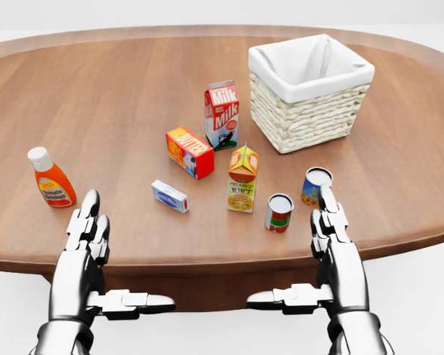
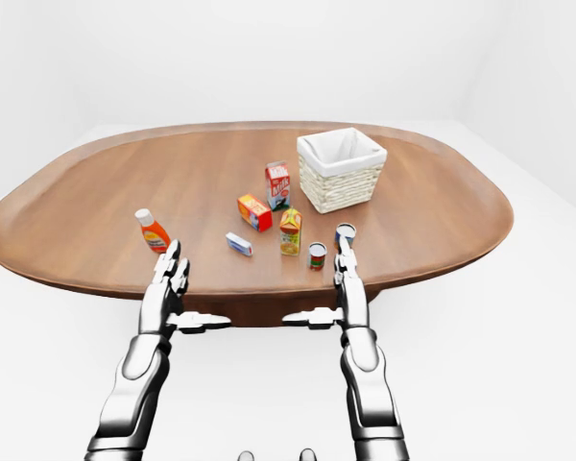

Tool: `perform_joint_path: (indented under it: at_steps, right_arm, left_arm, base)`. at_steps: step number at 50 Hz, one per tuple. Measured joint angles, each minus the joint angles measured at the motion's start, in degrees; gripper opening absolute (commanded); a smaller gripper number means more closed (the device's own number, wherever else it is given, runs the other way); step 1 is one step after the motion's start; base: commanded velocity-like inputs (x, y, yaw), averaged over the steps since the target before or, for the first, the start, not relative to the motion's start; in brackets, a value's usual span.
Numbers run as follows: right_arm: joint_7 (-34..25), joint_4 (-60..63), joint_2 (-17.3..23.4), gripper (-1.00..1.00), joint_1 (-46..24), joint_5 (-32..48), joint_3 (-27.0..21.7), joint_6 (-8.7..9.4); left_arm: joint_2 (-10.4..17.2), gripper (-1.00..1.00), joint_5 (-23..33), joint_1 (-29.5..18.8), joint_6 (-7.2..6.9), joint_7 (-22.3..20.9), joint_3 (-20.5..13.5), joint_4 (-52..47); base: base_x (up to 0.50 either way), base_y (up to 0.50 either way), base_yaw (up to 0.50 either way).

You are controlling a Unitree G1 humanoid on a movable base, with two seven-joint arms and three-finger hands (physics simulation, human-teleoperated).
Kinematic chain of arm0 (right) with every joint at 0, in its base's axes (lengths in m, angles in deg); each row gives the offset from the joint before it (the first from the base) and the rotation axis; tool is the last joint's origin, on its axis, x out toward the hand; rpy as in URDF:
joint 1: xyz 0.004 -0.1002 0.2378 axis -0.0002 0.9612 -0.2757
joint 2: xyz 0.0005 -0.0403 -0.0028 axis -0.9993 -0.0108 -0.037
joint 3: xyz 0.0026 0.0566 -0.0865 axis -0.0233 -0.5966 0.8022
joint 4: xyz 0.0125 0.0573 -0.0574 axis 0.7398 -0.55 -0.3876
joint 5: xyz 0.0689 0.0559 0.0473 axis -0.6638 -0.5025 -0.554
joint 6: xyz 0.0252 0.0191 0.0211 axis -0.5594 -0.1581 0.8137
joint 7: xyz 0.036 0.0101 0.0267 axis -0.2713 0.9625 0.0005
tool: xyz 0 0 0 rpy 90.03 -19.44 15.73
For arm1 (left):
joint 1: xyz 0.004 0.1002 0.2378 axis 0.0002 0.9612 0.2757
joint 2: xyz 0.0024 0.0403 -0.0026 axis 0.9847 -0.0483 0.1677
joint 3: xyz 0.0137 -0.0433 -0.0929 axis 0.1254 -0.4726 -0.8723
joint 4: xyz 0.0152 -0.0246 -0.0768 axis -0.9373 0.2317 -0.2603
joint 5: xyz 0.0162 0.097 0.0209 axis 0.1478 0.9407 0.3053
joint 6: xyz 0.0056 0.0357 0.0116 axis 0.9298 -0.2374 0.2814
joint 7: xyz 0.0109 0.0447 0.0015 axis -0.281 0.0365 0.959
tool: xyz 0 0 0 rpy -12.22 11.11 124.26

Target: Pick up the alphabet soup and the tomato sauce, and put them in the basket.

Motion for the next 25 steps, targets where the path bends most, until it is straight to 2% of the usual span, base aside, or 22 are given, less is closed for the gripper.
perform_joint_path:
  at_steps: [14, 25]
  right_arm:
    - [-1.0, 0.2, 0.5, 1.0, 0.3, -0.5, -1.0, -0.52]
    - [-1.2, 1.9, 0.4, 1.0, 1.6, 0.2, -0.8, -3.19]
  left_arm:
    - [0.5, 1.0, -0.5, -0.1, -0.05, -0.9, -1.1, 0.0]
    - [0.6, 1.0, -0.1, 0.7, 0.88, -0.7, -1.2, -1.3]
  base:
    - [0.0, 0.0, 0.0]
    - [0.0, 0.0, 0.0]
